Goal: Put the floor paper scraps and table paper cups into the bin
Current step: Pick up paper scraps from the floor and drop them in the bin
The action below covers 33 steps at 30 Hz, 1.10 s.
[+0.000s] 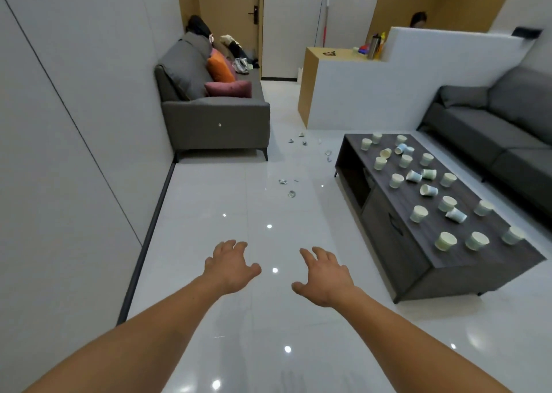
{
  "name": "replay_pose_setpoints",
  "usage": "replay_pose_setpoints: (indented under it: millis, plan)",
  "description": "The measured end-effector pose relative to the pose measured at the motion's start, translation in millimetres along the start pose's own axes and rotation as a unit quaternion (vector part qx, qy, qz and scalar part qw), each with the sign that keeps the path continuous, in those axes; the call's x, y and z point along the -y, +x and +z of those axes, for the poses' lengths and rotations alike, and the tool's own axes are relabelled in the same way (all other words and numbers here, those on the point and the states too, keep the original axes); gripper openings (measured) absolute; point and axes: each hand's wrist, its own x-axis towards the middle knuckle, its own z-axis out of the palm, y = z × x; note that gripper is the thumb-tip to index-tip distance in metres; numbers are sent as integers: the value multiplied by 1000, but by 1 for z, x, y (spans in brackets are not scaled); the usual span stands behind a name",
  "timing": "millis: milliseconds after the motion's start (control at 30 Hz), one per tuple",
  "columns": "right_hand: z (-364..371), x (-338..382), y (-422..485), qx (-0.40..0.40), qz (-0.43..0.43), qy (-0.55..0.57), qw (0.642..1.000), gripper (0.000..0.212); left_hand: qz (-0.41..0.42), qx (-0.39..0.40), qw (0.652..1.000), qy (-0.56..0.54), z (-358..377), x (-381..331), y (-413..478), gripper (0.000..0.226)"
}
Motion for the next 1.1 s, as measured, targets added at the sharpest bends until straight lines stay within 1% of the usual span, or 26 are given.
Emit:
replay_pose_setpoints:
  millis: [100,300,467,600,667,800,867,1000,1100]
  plan:
    - [-13,0,34,-3,21,11,1000,86,22,3,1000,2,-19,-5,45,74]
    - [-33,-19,108,15,47,27,998,86,35,29,998,32,-38,-23,132,74]
    - [-56,-52,198,14,44,43,998,85,39,29,997,54,-52,-57,222,74]
    - [-88,-85,277,4,31,59,998,85,30,26,998,57,-70,-96,295,73]
    - [-106,-100,309,14,26,59,998,86,25,36,997,64,-78,-114,325,73]
    - [-137,-135,371,12,25,60,998,85,12,42,998,51,-87,-146,384,72]
    - [-149,-149,398,23,29,52,998,84,7,57,997,50,-89,-158,411,72]
    - [-162,-167,458,35,33,43,998,84,4,69,997,39,-93,-172,474,73]
    - [-173,-174,518,44,37,36,998,85,3,84,996,23,-100,-176,539,75]
